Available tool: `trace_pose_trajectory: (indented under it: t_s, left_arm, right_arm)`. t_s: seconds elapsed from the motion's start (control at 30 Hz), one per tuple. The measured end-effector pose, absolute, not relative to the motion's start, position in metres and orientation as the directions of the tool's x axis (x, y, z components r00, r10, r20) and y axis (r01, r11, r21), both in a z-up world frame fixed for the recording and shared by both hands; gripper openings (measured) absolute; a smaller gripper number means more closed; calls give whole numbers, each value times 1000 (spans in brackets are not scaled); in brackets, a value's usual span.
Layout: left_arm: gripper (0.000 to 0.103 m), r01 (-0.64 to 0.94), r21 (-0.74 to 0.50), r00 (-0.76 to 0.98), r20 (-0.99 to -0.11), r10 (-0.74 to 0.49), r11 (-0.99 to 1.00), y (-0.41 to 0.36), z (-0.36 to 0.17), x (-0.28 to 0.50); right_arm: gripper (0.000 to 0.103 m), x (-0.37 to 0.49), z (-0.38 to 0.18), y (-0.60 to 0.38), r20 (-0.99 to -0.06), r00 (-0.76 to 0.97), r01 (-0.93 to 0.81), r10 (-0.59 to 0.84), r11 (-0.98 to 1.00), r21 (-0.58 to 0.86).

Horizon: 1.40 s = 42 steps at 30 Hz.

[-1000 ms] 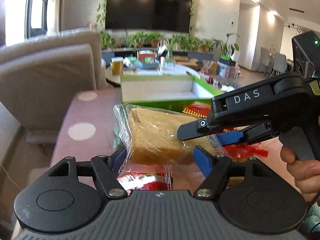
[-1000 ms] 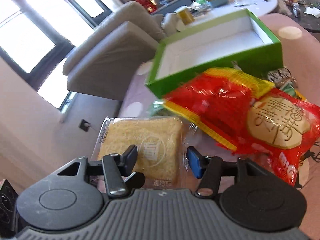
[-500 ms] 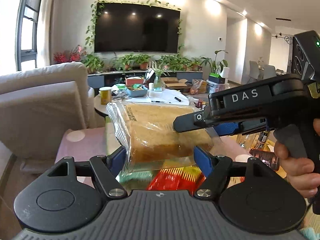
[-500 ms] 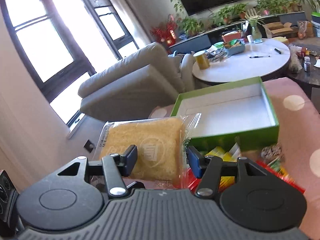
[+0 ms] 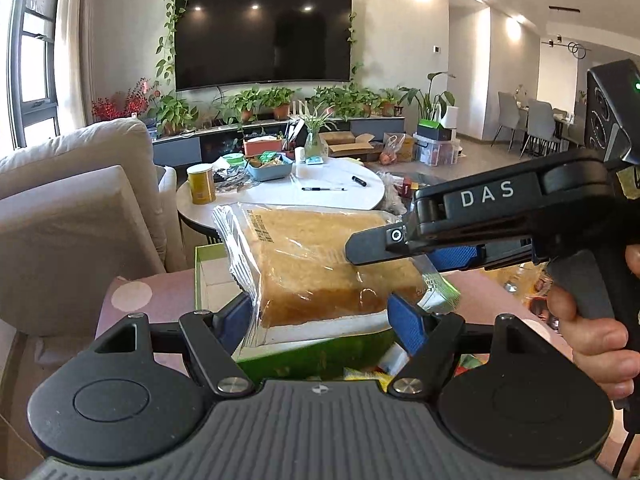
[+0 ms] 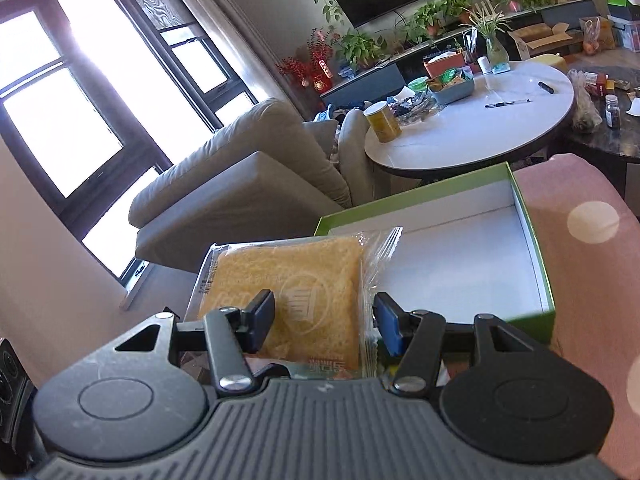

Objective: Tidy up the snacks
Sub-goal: 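Carry the bread loaf into the green box and open the left tool, then grasp the red-and-yellow chip bag with the left tool and lift it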

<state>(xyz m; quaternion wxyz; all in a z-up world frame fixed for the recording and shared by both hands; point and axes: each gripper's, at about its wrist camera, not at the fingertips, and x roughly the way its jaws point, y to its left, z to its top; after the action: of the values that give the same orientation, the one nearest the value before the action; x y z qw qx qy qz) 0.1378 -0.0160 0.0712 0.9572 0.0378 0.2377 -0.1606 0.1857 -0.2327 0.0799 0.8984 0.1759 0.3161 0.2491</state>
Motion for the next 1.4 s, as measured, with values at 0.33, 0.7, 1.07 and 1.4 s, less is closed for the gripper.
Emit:
trace_pose_trajectory:
  t_s: [0.33, 0.7, 1.07, 1.4]
  left_arm:
    - [70, 306, -42, 801, -529, -281, 951, -4, 35, 199]
    - [70, 268, -70, 765, -590, -257, 961, 7, -4, 226]
    - [84, 250, -30, 793, -567, -223, 968, 16, 3, 205]
    - [84, 244, -43, 822, -521, -230, 969, 21, 19, 143]
  right_arm:
    - [50, 239, 56, -220, -529, 651, -315, 545, 827, 465]
    - [50, 268, 17, -207, -613, 590, -292, 525, 847, 444]
    - [52, 265, 8, -206, -665, 555, -296, 500, 866, 404]
    - [64, 212, 32, -233, -615, 575, -374, 539, 842, 388]
